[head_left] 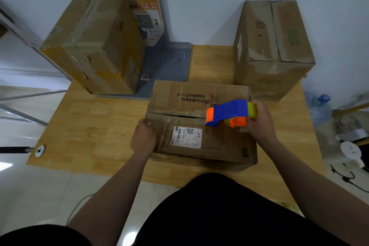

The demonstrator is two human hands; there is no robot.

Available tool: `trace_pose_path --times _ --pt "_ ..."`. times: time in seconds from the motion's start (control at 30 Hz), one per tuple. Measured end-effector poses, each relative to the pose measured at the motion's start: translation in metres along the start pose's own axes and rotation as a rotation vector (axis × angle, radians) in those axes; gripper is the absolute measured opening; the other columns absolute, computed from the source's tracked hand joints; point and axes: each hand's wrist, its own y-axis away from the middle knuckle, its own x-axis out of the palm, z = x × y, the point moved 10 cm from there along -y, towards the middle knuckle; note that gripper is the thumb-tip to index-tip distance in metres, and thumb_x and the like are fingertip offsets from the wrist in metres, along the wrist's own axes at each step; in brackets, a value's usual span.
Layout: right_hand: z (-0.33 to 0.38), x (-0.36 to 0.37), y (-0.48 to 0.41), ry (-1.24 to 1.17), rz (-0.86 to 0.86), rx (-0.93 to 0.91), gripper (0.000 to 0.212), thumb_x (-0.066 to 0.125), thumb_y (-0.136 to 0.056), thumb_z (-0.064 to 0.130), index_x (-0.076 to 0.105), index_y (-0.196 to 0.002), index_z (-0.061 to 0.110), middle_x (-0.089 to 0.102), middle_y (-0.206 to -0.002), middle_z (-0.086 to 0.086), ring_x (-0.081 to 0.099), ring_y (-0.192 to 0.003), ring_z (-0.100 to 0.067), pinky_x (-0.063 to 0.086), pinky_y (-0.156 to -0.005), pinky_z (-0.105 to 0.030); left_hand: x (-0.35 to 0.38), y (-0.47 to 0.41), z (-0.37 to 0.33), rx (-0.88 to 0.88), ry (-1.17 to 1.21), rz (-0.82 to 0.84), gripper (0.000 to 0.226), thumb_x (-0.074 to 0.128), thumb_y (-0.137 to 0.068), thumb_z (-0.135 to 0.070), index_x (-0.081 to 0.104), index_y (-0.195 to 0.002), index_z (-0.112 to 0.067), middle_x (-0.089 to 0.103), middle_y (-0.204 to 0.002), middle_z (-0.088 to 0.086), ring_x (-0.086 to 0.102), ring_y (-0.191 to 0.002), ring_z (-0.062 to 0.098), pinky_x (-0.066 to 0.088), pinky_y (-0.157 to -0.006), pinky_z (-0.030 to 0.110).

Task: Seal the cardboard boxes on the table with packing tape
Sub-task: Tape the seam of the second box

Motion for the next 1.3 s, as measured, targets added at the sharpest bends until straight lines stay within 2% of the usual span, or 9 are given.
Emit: trace_pose_path --times 0.23,0.3,0.37,0.43,0.53,0.67,0.9,1.1,1.3 --pt "0.026 0.032 0.011 -0.013 0.062 -0.020 0.047 0.071 -0.086 0.008 0.051 -0.127 0.019 0.054 -0.117 0.000 0.053 -0.107 -0.019 0.046 -0.076 -0.031 -0.035 -0.025 0.040 -0.142 0.029 -0.069 0.037 0.032 -0.109 -0.026 0.061 -0.131 -0.019 0.065 -0.124 0.015 0.062 -0.110 0.039 0.047 -0.086 0.045" --pt "0.031 0.042 0.012 -0.011 0.076 -0.017 0.048 0.070 -0.087 0.007 0.050 -0.129 0.021 0.054 -0.117 0.002 0.053 -0.108 -0.018 0.051 -0.080 -0.037 -0.037 -0.029 0.026 0.017 -0.042 -0.092 0.038 0.035 -0.105 -0.020 0.051 -0.139 -0.016 0.054 -0.142 0.015 0.053 -0.127 0.041 0.046 -0.101 0.055" --pt "0.037 0.050 0.014 -0.009 0.085 -0.015 0.050 0.070 -0.087 0.007 0.049 -0.131 0.022 0.054 -0.117 0.002 0.053 -0.108 -0.017 0.052 -0.082 -0.038 -0.026 -0.023 0.000 0.232 -0.181 -0.063 0.056 0.035 -0.105 -0.029 0.024 -0.159 -0.016 0.018 -0.169 0.011 0.016 -0.155 0.037 0.017 -0.122 0.062" --pt "0.041 0.055 0.015 -0.011 0.092 0.003 0.052 0.069 -0.088 0.006 0.048 -0.132 0.022 0.054 -0.117 0.002 0.054 -0.107 -0.017 0.049 -0.077 -0.033 -0.002 -0.010 -0.028 0.395 -0.301 0.037 0.065 0.027 -0.108 -0.047 0.006 -0.164 -0.022 -0.005 -0.172 0.004 -0.011 -0.158 0.028 -0.006 -0.122 0.058" --pt "0.043 0.060 0.016 -0.007 0.105 0.004 0.053 0.070 -0.088 0.006 0.048 -0.133 0.022 0.056 -0.118 0.001 0.055 -0.107 -0.018 0.049 -0.075 -0.030 0.035 0.017 -0.057 0.553 -0.372 0.212 0.069 0.017 -0.106 -0.060 0.005 -0.164 -0.023 -0.009 -0.172 -0.002 -0.015 -0.157 0.022 -0.007 -0.123 0.063" --pt "0.047 0.067 0.017 0.010 0.131 0.001 0.058 0.073 -0.085 0.007 0.047 -0.134 0.026 0.055 -0.122 0.003 0.055 -0.111 -0.018 0.056 -0.087 -0.044 0.025 0.008 -0.043 0.438 -0.289 0.149 0.069 0.022 -0.106 -0.058 0.004 -0.164 -0.024 -0.009 -0.172 -0.004 -0.013 -0.157 0.023 -0.008 -0.119 0.065" --pt "0.055 0.066 0.018 0.080 0.136 -0.018 0.062 0.074 -0.086 0.010 0.046 -0.140 0.024 0.057 -0.126 -0.001 0.055 -0.114 -0.018 0.056 -0.092 -0.047 0.011 -0.023 -0.002 0.231 -0.251 0.140 0.090 0.010 -0.100 -0.070 0.000 -0.163 -0.007 -0.012 -0.168 0.023 -0.014 -0.156 0.035 -0.006 -0.123 0.062" --pt "0.068 0.058 0.021 0.192 0.146 -0.109 0.058 0.073 -0.087 0.010 0.046 -0.137 0.022 0.059 -0.122 -0.004 0.058 -0.107 -0.023 0.055 -0.084 -0.048 0.009 -0.028 -0.007 0.109 -0.208 0.187 0.097 0.012 -0.098 -0.074 -0.007 -0.161 -0.002 -0.017 -0.168 0.021 -0.019 -0.155 0.033 -0.009 -0.122 0.064" --pt "0.081 0.047 0.028 0.339 0.076 -0.239 0.048 0.070 -0.090 0.020 0.045 -0.131 0.021 0.060 -0.122 -0.001 0.059 -0.106 -0.021 0.046 -0.073 -0.035 0.014 -0.031 -0.003 0.081 -0.242 0.180 0.108 0.005 -0.091 -0.083 -0.013 -0.160 -0.002 -0.021 -0.167 0.020 -0.024 -0.154 0.031 -0.012 -0.121 0.064"
